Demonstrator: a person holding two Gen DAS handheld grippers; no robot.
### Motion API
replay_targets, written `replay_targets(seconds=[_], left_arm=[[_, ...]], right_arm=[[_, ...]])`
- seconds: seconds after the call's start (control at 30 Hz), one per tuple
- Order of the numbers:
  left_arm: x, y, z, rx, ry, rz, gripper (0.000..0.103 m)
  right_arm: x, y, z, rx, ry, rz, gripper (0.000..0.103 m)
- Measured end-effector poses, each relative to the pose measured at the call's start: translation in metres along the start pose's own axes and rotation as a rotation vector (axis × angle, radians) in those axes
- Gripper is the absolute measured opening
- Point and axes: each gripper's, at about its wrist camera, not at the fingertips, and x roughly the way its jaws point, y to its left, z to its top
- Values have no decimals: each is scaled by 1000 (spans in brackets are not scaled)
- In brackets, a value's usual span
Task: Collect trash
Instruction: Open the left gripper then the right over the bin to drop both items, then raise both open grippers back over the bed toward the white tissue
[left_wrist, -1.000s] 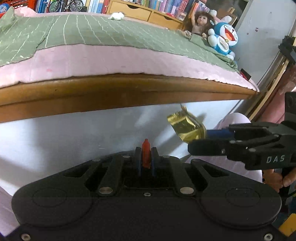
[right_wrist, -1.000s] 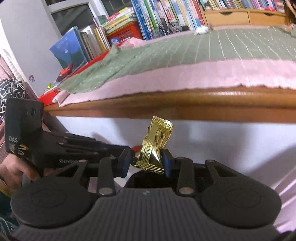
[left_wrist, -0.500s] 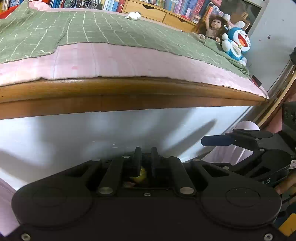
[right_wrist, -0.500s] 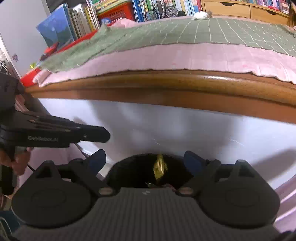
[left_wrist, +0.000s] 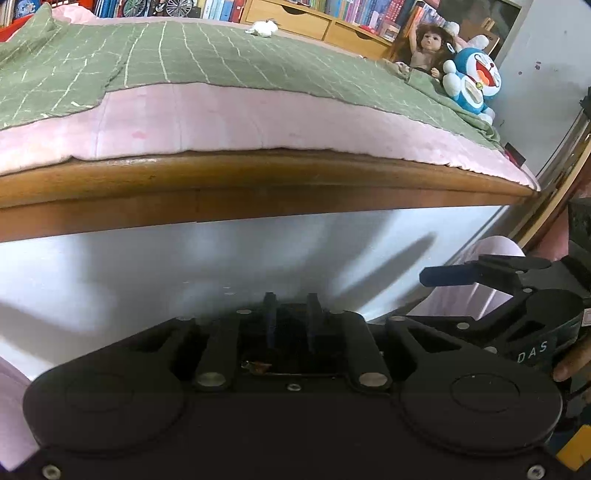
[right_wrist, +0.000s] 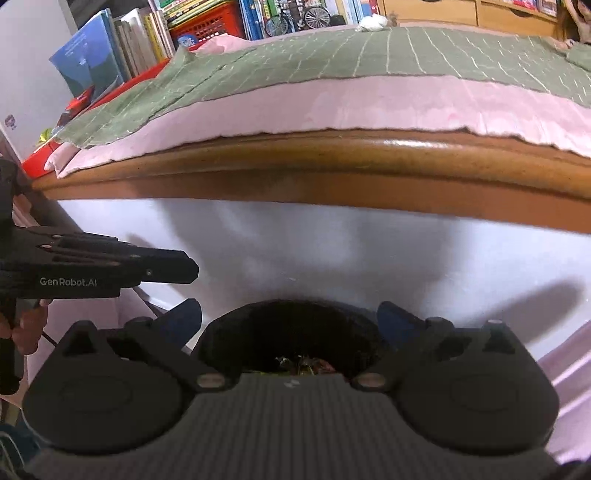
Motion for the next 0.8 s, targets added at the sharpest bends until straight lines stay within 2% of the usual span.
replay_targets(seconds=[0.03, 0.1, 0.23, 0.3, 0.4, 0.5, 0.6, 0.8], left_arm=[[0, -1, 0, 4, -2, 9, 24], [0, 0, -1, 4, -5, 17, 46], [-1, 3, -2, -17, -8, 32, 59], [-2, 5, -3, -34, -12, 40, 78], [-4, 9, -3, -60, -9, 42, 99], [-9, 12, -3, -77, 0, 40, 103], [-14, 9, -2, -42, 32, 11, 103], [-37, -8, 9, 46, -20, -15, 103]], right_arm=[[0, -1, -1, 4, 2, 0, 103], [0, -1, -1, 6, 5, -1, 103], [-3, -1, -2, 0, 5, -15, 103], [-4, 0, -1, -3, 5, -20, 103], [-5, 1, 2, -12, 4, -27, 103], [-11, 4, 4, -36, -7, -28, 103], [-17, 6, 8, -51, -23, -27, 103], [-32, 2, 20, -31, -67, -21, 103]])
